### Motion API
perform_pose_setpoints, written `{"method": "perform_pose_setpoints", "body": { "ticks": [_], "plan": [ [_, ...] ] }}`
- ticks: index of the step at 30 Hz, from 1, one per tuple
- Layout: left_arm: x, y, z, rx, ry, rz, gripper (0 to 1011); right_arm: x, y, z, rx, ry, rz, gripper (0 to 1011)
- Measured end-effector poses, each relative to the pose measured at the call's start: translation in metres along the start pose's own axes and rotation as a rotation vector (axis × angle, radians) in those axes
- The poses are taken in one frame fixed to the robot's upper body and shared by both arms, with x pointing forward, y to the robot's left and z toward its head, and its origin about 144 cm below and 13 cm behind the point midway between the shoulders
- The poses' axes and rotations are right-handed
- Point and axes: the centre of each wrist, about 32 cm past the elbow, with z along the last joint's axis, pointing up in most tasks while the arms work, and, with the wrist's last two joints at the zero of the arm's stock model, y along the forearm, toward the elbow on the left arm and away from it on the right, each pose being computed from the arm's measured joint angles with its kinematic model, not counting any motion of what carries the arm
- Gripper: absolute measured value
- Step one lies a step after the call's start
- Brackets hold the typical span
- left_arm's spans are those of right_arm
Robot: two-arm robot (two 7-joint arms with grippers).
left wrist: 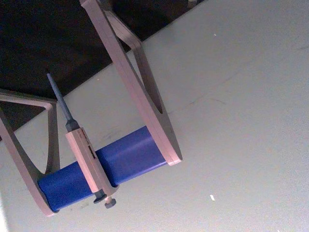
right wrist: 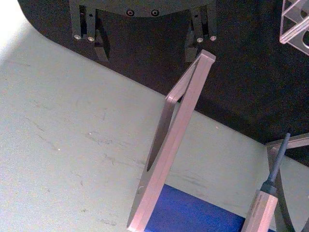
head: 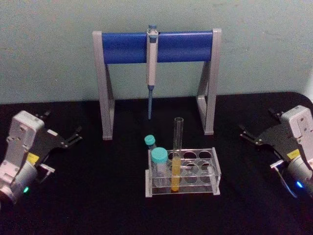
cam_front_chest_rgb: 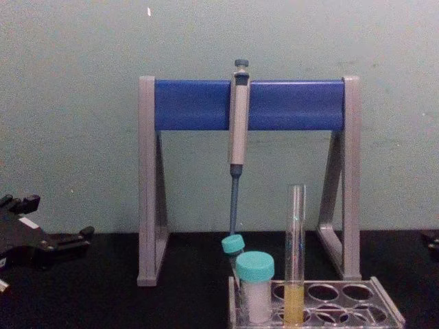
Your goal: Pick up the test tube from the test tube rack, shake it, then place it back into the test tube rack.
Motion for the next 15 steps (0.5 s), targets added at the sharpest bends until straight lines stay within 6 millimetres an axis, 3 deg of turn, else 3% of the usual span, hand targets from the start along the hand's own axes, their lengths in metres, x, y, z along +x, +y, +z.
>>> {"method": "perform_pose_setpoints", "body": {
  "ticks": [15],
  "plan": [
    [0.0000,0.0000,0.0000,0.000,0.000,0.000,1001,0.0001,0.0000,0.0000,0.000,0.000,0.000,1000]
  ]
}}
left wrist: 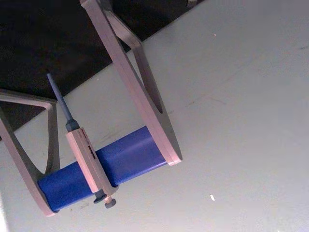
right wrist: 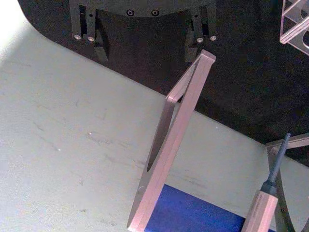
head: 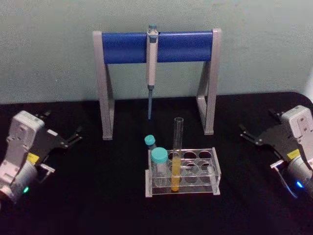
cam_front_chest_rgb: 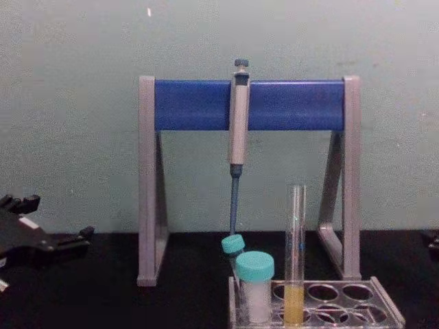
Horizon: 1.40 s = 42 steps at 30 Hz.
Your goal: Pick up the test tube from the test tube rack, shake it, then place it back into the test tube rack.
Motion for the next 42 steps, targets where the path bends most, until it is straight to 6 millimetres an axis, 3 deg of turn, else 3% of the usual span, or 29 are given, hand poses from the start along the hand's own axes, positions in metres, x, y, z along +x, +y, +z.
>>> {"method": "perform_pose_setpoints", "body": {
  "ticks": [42],
  "plan": [
    [0.0000,0.0000,0.0000,0.000,0.000,0.000,1001,0.0000,0.0000,0.0000,0.000,0.000,0.000,1000]
  ]
}}
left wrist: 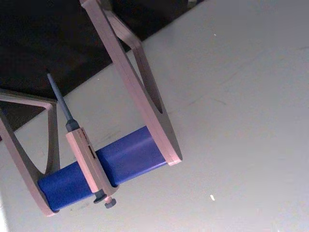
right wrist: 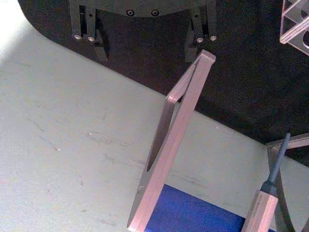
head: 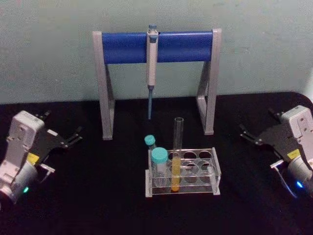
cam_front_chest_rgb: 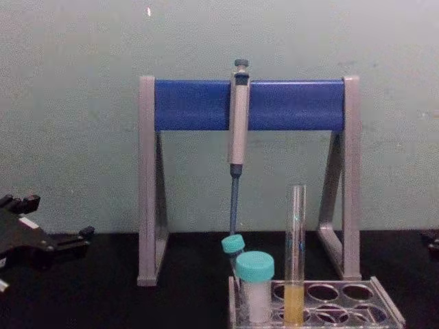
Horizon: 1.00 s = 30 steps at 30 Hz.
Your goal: Pick up the test tube from the test tube rack, shake it, then place it back into the test tube rack.
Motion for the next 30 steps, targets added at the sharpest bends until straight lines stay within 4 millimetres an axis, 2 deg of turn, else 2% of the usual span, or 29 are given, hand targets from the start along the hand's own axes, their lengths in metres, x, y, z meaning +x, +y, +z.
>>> {"method": "perform_pose_setpoints", "body": {
  "ticks": [30],
  "plan": [
    [0.0000,0.0000,0.0000,0.000,0.000,0.000,1001,0.0000,0.0000,0.0000,0.000,0.000,0.000,1000]
  ]
}}
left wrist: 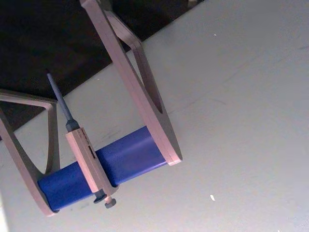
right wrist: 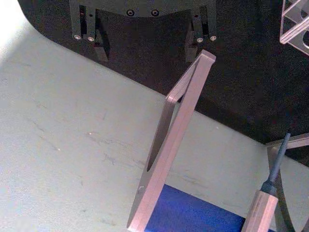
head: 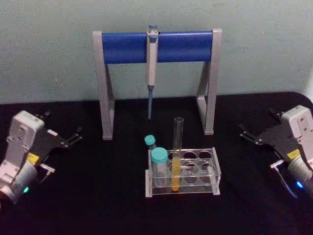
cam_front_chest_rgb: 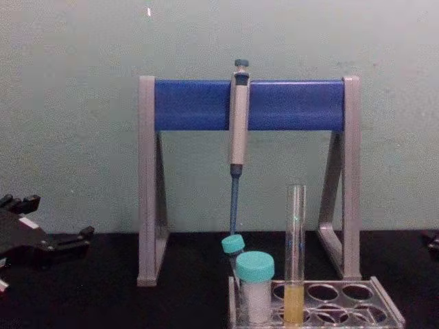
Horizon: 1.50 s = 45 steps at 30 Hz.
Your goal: Pick up the test tube from the test tube rack, shake it, then place it back into the test tube rack.
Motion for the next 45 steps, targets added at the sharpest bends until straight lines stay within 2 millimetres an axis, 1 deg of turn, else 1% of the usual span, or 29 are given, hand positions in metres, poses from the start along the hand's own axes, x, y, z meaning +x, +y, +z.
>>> {"method": "perform_pose_setpoints", "body": {
  "ticks": [33,38,45],
  "plan": [
    [0.0000,0.0000,0.0000,0.000,0.000,0.000,1001,0.0000,0.0000,0.0000,0.000,0.000,0.000,1000],
    [0.0000,0.0000,0.0000,0.000,0.000,0.000,1001,0.0003,-0.0015,0.0009,0.005,0.007,0.003,1000],
    [0.0000,0.0000,0.0000,0.000,0.000,0.000,1001,-0.0020,-0.0095,0.0065,0.016,0.039,0.035,1000]
  ]
}}
